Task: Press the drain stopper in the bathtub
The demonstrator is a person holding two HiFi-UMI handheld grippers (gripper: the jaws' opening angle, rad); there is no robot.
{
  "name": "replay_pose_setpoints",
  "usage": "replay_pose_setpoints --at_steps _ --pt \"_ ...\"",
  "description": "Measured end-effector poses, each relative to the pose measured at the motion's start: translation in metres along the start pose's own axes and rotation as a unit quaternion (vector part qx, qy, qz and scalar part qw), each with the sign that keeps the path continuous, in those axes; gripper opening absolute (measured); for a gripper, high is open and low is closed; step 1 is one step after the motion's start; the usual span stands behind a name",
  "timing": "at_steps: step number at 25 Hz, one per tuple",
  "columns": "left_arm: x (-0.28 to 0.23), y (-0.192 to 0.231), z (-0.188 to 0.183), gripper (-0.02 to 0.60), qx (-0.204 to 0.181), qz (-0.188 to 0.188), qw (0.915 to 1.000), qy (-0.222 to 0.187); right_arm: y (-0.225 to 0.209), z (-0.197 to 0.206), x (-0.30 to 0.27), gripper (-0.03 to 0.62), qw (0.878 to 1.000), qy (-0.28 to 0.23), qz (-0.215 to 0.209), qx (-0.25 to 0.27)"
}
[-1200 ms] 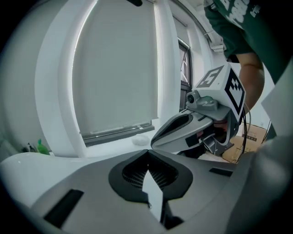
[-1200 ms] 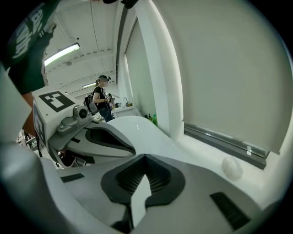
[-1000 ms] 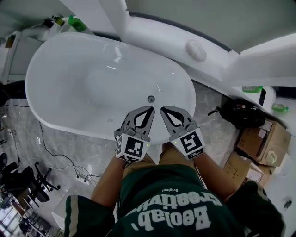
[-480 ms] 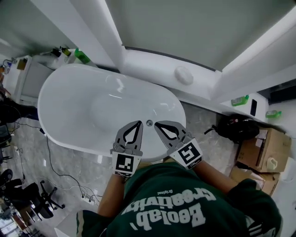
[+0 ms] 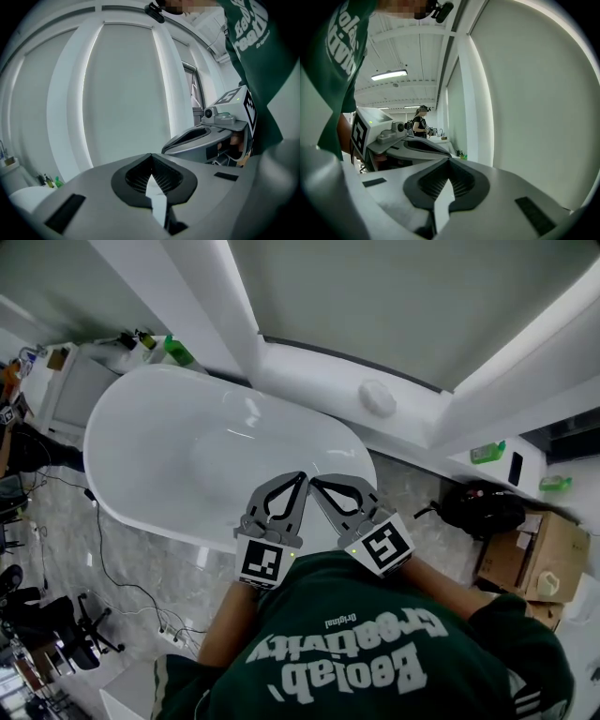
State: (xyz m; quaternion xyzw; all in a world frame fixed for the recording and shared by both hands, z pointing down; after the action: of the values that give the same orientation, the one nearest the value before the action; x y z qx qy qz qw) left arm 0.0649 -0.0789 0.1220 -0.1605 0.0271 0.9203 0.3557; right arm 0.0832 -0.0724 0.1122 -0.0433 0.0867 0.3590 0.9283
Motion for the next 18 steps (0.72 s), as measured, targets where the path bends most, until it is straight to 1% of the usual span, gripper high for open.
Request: replay_pose_setpoints --at_steps 6,8,13,18 --pt "-0.003 0.007 -0.005 0.003 0.001 -0.009 0.9999 -0.011 -0.008 0.009 -0.002 0.011 1.000 -0.001 -0.003 0.006" --pt "-0.003 0.007 -0.007 0.003 -0.004 -0.004 0.9998 -0.018 -0.010 0.008 -0.004 0.010 1.000 -0.002 0.000 0.002" --pt "-0.005 0.008 -0.013 0.003 -0.019 0.000 0.9997 -0.018 -0.017 0.007 -0.006 0.011 1.000 0.001 0.010 -0.004" --pt "-0.003 0.002 -0.016 0.003 -0.029 0.010 0.9994 -0.017 -0.013 0.003 -0.004 0.011 1.000 -0.003 0.009 0.000"
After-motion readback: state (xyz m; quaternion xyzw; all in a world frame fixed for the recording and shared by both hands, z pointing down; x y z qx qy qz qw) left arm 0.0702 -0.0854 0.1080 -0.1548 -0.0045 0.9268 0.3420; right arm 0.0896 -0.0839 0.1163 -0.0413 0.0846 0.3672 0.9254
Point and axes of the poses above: the fingertips, and each gripper's own axes: x backward along the fingers, y to its left, z out of its underside, the point moved 1 cm from there along x, backward along the fingers, and after that the axes turned 11 degrees about z, right-handed, at the moved point
